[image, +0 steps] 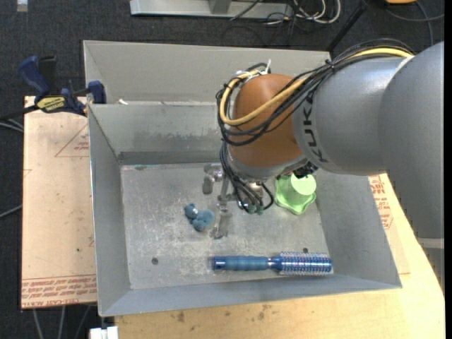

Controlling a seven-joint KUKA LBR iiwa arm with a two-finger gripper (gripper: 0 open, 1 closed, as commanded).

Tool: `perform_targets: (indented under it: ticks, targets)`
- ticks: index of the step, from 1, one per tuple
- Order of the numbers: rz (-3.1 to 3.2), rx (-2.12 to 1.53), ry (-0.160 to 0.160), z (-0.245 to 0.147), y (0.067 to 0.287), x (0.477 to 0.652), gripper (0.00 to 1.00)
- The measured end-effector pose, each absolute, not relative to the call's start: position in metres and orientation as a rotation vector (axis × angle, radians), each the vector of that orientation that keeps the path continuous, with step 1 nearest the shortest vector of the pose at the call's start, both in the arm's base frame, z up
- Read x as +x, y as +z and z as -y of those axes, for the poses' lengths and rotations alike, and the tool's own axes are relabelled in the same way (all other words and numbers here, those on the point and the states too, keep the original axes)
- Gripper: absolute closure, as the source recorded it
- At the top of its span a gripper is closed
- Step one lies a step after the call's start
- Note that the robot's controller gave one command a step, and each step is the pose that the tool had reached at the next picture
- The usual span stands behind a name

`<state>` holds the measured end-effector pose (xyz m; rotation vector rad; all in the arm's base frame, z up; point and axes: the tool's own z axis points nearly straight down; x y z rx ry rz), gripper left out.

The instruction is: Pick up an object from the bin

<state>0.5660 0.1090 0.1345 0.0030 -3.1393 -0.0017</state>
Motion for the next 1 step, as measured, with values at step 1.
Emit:
perform_targets:
  ticks: [1]
  targets:
    - [3.136, 0.209, -0.003, -0.1275, 0.0684, 0.6143, 0.0]
